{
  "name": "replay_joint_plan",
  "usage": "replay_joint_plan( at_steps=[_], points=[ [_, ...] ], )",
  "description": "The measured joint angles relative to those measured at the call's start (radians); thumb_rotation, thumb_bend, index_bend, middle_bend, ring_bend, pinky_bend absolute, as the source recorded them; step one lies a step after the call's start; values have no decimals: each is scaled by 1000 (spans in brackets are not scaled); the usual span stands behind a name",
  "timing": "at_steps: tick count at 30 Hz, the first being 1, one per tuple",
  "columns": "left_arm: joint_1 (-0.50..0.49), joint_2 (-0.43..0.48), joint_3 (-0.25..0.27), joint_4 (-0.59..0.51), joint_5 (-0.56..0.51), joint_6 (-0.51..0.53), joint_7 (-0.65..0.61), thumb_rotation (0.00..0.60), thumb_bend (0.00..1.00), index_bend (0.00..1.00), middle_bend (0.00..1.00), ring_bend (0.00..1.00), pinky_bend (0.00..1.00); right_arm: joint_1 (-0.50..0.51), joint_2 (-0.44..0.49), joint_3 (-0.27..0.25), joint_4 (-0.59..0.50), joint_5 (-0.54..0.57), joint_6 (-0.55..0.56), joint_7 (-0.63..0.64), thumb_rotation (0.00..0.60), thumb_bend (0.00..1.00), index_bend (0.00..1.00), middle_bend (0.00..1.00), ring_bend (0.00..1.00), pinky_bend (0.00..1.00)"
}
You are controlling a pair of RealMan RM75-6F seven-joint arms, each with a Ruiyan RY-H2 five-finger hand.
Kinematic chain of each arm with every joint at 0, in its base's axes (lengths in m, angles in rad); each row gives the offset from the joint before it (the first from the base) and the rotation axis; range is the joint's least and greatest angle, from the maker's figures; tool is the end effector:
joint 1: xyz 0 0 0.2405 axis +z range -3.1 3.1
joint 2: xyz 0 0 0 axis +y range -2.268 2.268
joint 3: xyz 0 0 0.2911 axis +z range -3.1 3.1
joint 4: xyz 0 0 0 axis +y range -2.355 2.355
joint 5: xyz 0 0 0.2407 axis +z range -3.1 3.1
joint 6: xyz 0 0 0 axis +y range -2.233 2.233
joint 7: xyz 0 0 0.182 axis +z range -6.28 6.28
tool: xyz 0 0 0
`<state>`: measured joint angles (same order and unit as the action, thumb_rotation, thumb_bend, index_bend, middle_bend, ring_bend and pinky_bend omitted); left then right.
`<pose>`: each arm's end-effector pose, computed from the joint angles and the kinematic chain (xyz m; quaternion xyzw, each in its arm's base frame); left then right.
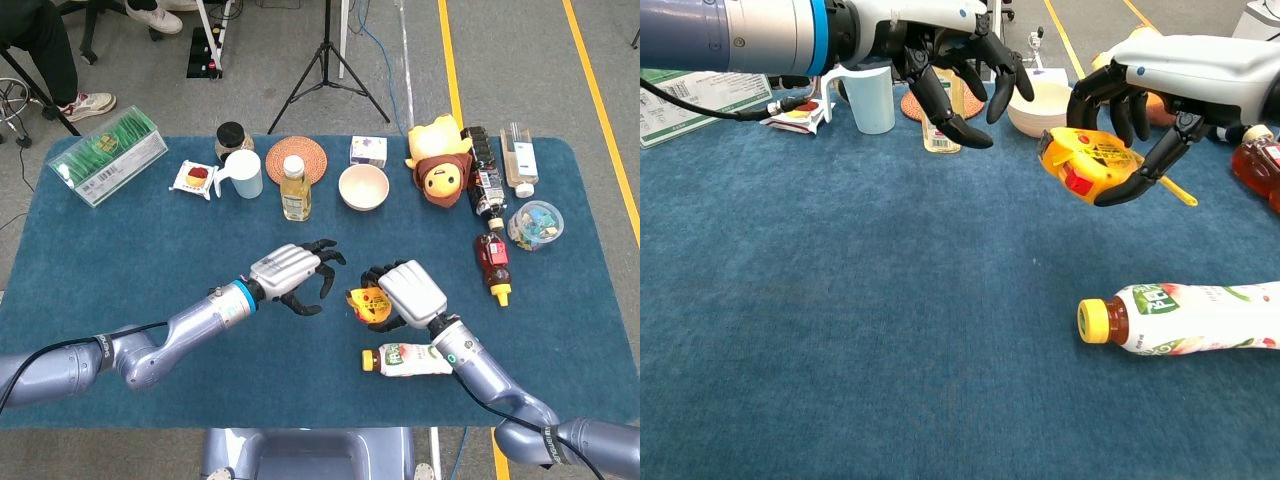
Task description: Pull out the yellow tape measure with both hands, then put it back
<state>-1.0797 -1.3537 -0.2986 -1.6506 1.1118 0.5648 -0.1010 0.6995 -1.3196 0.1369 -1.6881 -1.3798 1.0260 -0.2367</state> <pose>0.0012 0.4221 -0.0394 -0.7906 -0.4355 -0.3965 0.1679 -0.1408 -0.3763 0.0080 0.7738 -0.2987 0.4196 0.3686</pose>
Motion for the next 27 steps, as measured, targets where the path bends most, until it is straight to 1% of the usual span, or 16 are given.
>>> replay_joint_plan(
  at_steps=[13, 15, 17, 19, 22, 27],
  points=[
    [-10, -21, 22, 13, -74, 51, 57, 595, 223, 565, 126, 0, 124, 6, -12, 10, 16, -7, 3, 13, 475, 55, 565, 580, 544, 500],
    [-15, -24, 24, 14, -86, 54, 62, 546, 210, 558, 125, 0, 123, 7, -14, 11, 14, -8, 3, 13, 476, 56, 565, 580, 544, 499],
    [-19, -25, 24, 14, -96, 55, 66, 449, 201, 552, 124, 0, 123, 8, -14, 12, 15, -8, 3, 13, 477, 55, 565, 580, 544, 498],
    [-22, -25, 24, 14, -104, 56, 69, 411, 198, 544, 124, 0, 123, 8, -14, 11, 16, -7, 1, 12, 479, 55, 565, 580, 544, 498],
    [-26, -25, 22, 13, -115, 60, 71, 381, 197, 518, 123, 0, 123, 7, -13, 11, 19, -4, 1, 12, 479, 56, 565, 580, 545, 497],
    [-33, -24, 24, 21, -133, 63, 79, 373, 196, 498, 104, 0, 123, 6, -15, 10, 23, -3, 0, 15, 478, 55, 565, 580, 544, 497]
  ],
)
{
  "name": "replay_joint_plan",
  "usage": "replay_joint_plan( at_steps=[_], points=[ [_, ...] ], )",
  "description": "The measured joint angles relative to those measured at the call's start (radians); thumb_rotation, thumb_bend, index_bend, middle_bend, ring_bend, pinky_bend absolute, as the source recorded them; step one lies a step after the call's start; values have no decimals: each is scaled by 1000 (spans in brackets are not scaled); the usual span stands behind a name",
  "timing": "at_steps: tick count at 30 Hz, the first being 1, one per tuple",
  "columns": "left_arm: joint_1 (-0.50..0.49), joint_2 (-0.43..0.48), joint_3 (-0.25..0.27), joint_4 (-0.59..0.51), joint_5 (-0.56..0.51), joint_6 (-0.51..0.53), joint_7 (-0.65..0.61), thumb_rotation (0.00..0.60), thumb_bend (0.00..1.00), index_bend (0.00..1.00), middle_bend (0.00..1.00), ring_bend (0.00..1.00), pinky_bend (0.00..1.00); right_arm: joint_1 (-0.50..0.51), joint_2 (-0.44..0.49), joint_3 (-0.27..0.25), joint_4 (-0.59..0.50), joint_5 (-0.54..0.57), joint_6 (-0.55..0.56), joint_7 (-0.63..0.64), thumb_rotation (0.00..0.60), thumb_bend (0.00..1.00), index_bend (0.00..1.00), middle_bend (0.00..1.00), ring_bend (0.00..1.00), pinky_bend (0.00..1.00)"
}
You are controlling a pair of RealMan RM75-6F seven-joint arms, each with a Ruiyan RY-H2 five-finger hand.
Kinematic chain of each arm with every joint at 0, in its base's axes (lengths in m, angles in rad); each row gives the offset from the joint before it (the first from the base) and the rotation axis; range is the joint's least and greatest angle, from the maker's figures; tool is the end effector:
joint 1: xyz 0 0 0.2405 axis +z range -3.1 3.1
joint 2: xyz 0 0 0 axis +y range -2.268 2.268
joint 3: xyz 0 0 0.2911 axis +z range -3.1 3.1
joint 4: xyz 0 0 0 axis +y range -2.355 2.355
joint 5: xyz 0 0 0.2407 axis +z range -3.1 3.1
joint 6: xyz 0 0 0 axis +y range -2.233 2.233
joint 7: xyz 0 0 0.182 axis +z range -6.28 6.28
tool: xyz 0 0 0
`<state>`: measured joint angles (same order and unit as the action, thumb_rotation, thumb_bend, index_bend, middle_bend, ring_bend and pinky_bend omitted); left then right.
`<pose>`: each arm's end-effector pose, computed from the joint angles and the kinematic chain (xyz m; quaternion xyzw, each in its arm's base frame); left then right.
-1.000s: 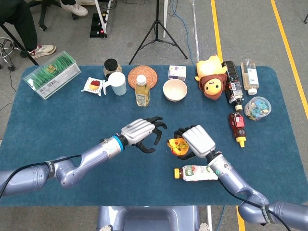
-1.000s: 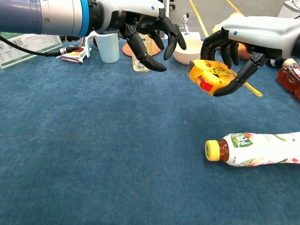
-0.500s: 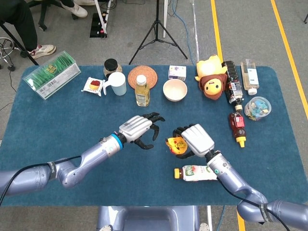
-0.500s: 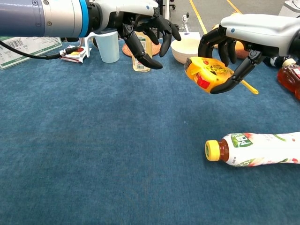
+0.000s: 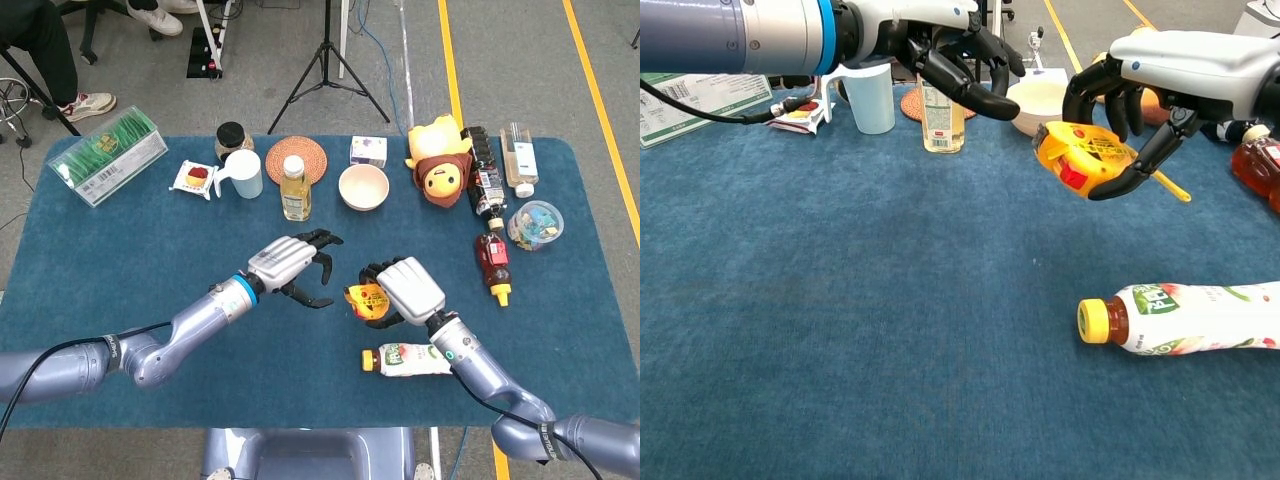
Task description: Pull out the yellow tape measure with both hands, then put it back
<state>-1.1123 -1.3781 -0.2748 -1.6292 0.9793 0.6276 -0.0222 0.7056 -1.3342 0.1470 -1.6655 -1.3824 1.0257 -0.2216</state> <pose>-0.0006 0.4338 -0.0423 -0.7735 -0.4480 -0.4020 0.1984 -0.1388 -0.3816 0.0064 0.7704 -0.2988 0.4258 0.3687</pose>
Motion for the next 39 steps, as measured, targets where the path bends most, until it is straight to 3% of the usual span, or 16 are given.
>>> replay_joint_plan(
  at_steps=[5, 8, 14, 39],
  points=[
    [-8, 0, 6, 3, -10, 3, 19, 363, 220, 495, 93, 0, 123, 1, -3, 2, 5, 1, 0, 4, 476, 57, 565, 580, 544, 499],
    [-14, 1, 13, 5, -14, 8, 39, 420, 225, 473, 87, 0, 123, 1, -4, 3, 8, 4, -1, 7, 478, 55, 565, 580, 544, 499],
    [-23, 1, 26, 2, -30, 22, 74, 435, 224, 307, 51, 0, 123, 2, -8, 5, 15, 10, -6, 11, 476, 55, 565, 581, 544, 497],
    [-31, -34, 12, 8, -31, 7, 14, 435, 225, 302, 40, 0, 124, 5, -10, 15, -7, -13, 13, 29, 477, 56, 565, 580, 545, 495]
  ],
)
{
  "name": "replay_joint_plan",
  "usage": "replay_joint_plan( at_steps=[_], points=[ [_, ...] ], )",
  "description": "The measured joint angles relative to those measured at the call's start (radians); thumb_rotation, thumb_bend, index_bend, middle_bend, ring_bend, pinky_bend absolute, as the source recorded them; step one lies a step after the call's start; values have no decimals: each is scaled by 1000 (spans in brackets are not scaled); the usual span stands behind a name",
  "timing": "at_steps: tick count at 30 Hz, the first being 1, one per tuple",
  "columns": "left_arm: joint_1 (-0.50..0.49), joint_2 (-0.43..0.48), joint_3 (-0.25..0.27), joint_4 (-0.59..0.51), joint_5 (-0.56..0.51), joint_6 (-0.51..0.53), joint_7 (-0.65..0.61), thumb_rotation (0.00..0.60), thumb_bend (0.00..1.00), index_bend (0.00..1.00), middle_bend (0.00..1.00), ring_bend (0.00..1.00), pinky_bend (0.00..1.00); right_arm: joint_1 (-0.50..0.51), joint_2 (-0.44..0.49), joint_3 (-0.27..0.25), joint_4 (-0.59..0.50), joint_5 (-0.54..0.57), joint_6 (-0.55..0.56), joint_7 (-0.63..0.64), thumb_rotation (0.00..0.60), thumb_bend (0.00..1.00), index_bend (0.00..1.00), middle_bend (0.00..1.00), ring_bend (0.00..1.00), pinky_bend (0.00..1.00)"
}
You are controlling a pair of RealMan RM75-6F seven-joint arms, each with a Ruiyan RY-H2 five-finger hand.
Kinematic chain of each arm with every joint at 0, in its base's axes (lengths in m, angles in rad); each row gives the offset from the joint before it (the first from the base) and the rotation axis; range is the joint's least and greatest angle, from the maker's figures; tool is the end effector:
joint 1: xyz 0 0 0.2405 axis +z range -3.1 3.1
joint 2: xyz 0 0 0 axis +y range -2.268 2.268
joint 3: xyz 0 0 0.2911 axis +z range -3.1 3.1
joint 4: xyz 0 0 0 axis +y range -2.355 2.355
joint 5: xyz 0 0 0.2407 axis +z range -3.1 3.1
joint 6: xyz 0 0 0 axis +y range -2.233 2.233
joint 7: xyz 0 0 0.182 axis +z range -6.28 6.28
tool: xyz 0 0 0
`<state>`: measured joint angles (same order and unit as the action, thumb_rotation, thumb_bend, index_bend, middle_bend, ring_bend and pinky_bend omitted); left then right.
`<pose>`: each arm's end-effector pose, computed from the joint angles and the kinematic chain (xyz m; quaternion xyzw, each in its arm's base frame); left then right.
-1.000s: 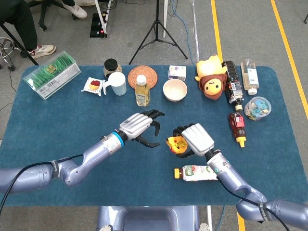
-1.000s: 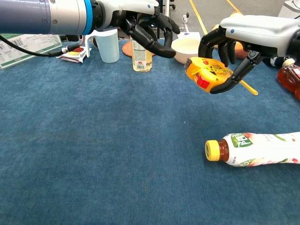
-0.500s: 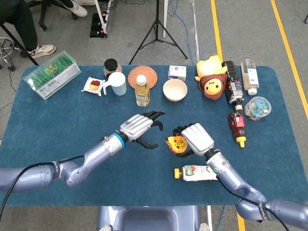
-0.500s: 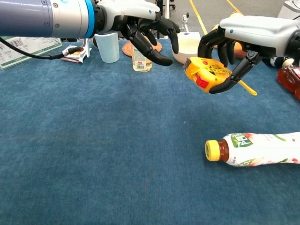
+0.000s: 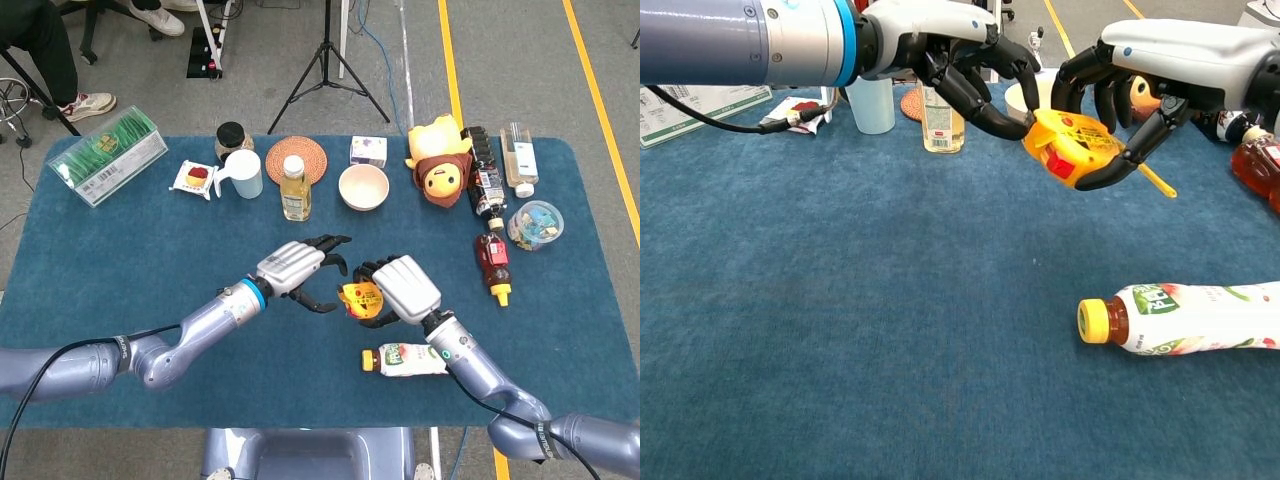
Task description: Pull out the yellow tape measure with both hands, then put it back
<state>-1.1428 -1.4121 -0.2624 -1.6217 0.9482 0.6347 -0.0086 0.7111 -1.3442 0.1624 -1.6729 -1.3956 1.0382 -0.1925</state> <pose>0.0089 0.4283 -0.0561 -0.7763 -0.4511 -0.3982 0.1880 -0.1271 -0.3819 0.0074 0.7619 -0.3031 0.4473 0.3571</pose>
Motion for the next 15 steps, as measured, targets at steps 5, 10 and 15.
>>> replay_joint_plan(
  at_steps=[5, 10, 15],
  points=[
    [4, -6, -7, 3, 18, -9, -30, 431, 225, 311, 40, 0, 123, 0, 1, 0, 1, 4, -1, 0, 476, 55, 565, 580, 544, 495],
    [6, -8, -9, 7, 34, -19, -47, 434, 225, 326, 40, 0, 123, -2, 4, 4, 5, 13, -1, 6, 474, 56, 565, 580, 545, 495],
    [5, -12, -9, 14, 40, -26, -58, 438, 225, 326, 40, 0, 123, -2, 6, 5, 6, 14, -2, 14, 475, 55, 565, 580, 544, 495]
  ],
)
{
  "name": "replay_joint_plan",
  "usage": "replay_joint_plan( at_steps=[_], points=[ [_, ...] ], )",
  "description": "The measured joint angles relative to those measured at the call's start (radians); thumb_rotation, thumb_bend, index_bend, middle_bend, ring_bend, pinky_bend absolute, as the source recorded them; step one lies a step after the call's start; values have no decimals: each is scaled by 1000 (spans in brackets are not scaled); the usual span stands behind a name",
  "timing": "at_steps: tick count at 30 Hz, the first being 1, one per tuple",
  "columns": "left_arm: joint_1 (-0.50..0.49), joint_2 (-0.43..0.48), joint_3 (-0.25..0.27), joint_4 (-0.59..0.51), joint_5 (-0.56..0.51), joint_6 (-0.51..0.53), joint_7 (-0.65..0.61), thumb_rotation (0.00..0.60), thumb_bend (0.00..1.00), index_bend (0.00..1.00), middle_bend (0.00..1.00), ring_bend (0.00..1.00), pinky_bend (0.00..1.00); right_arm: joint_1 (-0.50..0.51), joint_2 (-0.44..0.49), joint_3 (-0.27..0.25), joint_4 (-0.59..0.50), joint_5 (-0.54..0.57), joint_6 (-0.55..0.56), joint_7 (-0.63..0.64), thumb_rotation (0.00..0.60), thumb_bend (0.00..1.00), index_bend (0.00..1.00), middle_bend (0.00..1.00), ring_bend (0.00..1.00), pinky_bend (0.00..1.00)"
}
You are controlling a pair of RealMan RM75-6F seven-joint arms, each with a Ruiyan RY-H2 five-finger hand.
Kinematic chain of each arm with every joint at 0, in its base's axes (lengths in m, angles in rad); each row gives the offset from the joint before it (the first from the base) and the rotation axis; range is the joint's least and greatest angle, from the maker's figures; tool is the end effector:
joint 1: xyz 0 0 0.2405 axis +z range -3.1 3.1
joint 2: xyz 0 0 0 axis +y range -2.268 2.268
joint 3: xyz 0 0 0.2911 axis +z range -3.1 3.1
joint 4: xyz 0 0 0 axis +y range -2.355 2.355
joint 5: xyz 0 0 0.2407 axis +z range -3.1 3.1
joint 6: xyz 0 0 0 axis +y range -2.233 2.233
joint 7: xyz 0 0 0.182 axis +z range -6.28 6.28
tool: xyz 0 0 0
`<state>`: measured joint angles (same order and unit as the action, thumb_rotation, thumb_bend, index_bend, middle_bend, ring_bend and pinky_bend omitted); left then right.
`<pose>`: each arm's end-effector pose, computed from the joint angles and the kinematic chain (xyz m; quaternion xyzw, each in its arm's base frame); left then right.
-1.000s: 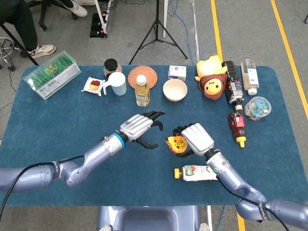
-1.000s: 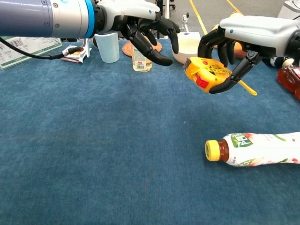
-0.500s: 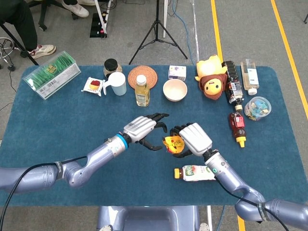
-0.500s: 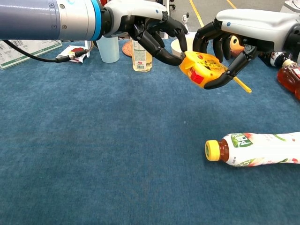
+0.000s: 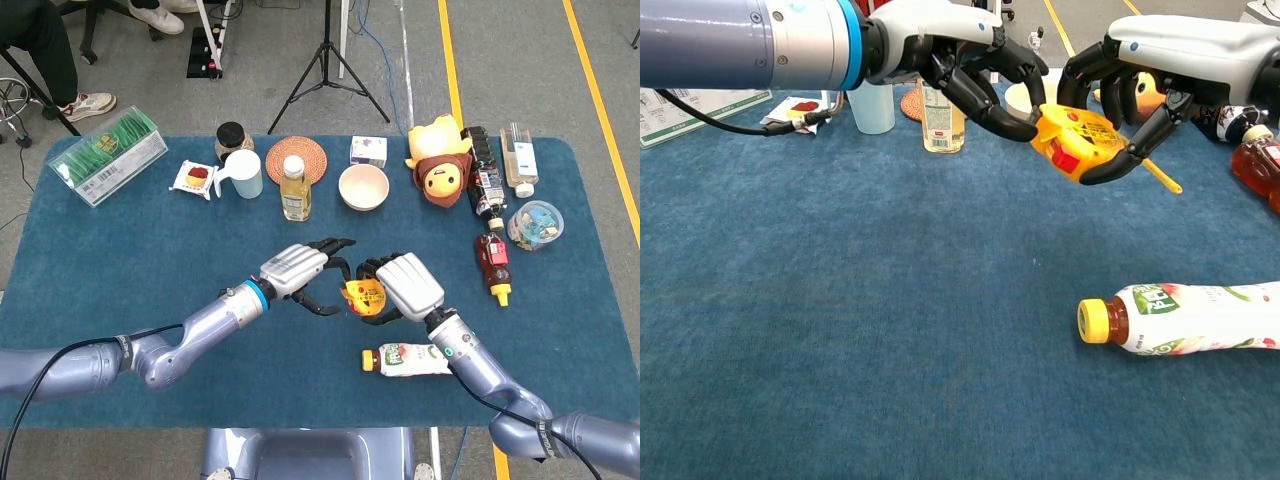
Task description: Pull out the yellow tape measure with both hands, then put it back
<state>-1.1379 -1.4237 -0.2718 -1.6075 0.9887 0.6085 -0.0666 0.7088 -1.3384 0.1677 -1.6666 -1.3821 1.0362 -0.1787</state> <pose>0.0111 0.4262 -0.0609 -0.7742 -0.4610 -0.3989 0.1700 -0.1312 -0.3859 0.0108 0.7565 -0.3113 0.4471 0.3619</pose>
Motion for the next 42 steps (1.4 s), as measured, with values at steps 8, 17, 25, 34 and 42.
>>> replay_joint_plan(
  at_steps=[8, 17, 25, 34, 42],
  points=[
    [0, -3, 2, 7, 1, -3, -8, 439, 250, 400, 41, 0, 124, -1, 2, -1, 6, 5, -4, 7, 477, 55, 565, 580, 544, 495],
    [4, 1, -2, 3, 2, 11, -12, 462, 287, 436, 40, 0, 123, -2, 5, 0, 6, 6, -3, 11, 475, 55, 565, 580, 544, 495],
    [2, -9, -1, 13, -8, 18, -9, 526, 314, 447, 40, 0, 123, -4, 4, 1, 10, 6, 0, 27, 476, 56, 565, 581, 545, 498],
    [-2, -16, -1, 17, -13, 24, -3, 600, 367, 468, 40, 0, 124, -6, 4, 2, 16, 0, 4, 38, 474, 58, 565, 585, 550, 503],
    [0, -30, -5, 23, -20, 44, 0, 600, 367, 479, 40, 0, 136, -8, 5, -1, 15, -12, 9, 45, 476, 56, 565, 589, 552, 506]
  ],
)
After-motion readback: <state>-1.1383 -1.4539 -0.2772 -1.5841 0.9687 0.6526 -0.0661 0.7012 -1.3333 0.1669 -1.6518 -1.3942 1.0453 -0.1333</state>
